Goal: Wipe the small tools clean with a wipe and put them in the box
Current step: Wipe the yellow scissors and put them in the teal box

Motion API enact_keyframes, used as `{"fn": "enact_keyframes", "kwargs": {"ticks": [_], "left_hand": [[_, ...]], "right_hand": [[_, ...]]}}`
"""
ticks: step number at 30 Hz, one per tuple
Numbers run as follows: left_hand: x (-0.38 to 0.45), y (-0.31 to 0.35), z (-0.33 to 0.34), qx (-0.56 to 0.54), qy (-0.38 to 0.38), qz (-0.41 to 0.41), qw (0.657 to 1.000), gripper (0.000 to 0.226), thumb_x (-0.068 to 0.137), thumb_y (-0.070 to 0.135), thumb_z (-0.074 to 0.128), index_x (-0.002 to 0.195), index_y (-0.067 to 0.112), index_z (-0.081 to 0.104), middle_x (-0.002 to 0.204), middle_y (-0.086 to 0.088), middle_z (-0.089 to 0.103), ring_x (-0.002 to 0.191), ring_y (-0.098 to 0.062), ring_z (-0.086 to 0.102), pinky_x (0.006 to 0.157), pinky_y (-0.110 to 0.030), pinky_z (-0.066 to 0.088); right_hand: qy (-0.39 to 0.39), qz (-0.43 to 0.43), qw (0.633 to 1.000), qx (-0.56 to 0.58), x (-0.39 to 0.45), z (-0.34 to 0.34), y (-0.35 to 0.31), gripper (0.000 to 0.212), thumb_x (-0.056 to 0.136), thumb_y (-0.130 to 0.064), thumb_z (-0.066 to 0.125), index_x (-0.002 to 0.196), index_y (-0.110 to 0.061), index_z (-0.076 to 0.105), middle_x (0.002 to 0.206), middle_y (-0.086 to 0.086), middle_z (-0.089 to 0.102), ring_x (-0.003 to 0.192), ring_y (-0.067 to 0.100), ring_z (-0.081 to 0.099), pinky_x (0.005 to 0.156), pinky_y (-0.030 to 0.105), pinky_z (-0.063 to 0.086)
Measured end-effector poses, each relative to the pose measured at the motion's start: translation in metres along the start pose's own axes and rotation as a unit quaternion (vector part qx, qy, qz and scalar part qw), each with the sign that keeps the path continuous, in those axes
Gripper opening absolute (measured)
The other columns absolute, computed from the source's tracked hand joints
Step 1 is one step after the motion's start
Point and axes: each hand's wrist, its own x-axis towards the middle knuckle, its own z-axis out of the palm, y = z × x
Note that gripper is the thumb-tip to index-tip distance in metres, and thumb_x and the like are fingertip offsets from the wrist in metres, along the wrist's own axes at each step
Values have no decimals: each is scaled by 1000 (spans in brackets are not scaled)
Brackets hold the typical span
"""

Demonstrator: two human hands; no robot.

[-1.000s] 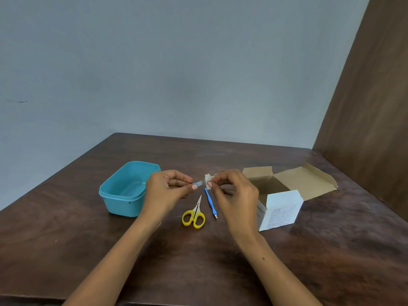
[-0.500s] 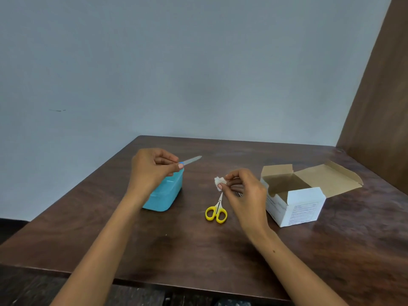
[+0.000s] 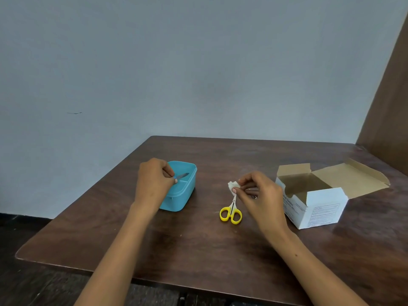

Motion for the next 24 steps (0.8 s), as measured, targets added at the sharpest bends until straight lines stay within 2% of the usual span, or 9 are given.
{"fn": "enact_keyframes", "kwargs": {"ticks": [4,8,10,12,13,15,18,21,24], "left_hand": [[0,-2,8,35,-4,14,999,11,74,7,77,69,11,68,66,0,65,66,-13,64,64,-26,51],[-7,8,13,56,64,76,993,7,83,15,69,83,8,70,82,-5,71,79,-20,66,72,-35,54],[-14,21,16,46,93,124,987,8,85,15,66,85,8,69,84,-3,71,79,-18,64,70,-29,49],[-22,37,20,21,95,168,981,6,85,14,66,83,10,69,82,1,70,75,-11,59,66,-17,38],[-25,44,24,6,83,182,980,5,85,13,66,82,11,69,81,3,69,74,-7,56,64,-12,36],[-29,53,36,-20,39,196,980,4,85,13,66,83,12,70,81,5,69,75,-5,57,65,-10,41],[-28,55,55,-29,-31,186,982,5,84,14,67,83,14,71,81,4,70,77,-7,60,72,-22,50],[-28,50,67,-2,-75,184,980,4,83,19,69,84,17,73,81,4,70,77,-9,62,70,-23,50],[-31,45,73,20,-138,185,973,17,81,30,71,90,15,74,86,1,69,79,-9,60,69,-23,49]], "right_hand": [[-4,1,1000,-4,0,-1,-1,26,72,-4,79,77,-19,58,80,-1,65,75,8,65,62,18,54],[13,0,1000,-15,1,-3,0,21,72,-5,79,77,-14,61,80,1,66,73,5,64,61,10,50],[20,3,1000,-24,2,-5,0,21,71,-3,79,78,-11,62,80,2,66,73,4,64,60,6,48],[26,8,999,-29,2,-6,0,21,70,-1,79,78,-10,62,80,3,66,73,2,63,60,3,46],[31,10,999,-31,3,-7,1,20,70,-1,79,78,-9,62,80,2,65,72,2,62,60,3,45],[42,12,998,-42,4,-8,1,20,70,0,79,77,-10,63,79,0,64,69,1,61,61,2,45],[54,16,997,-61,5,-11,4,21,70,-1,79,76,-12,62,79,0,65,69,1,62,61,6,48],[59,25,995,-77,6,-13,5,18,72,-3,78,77,-10,63,80,2,66,68,2,62,64,11,51],[58,38,994,-80,6,-13,5,18,72,-4,78,77,-11,63,80,2,67,69,5,63,63,13,52]]}}
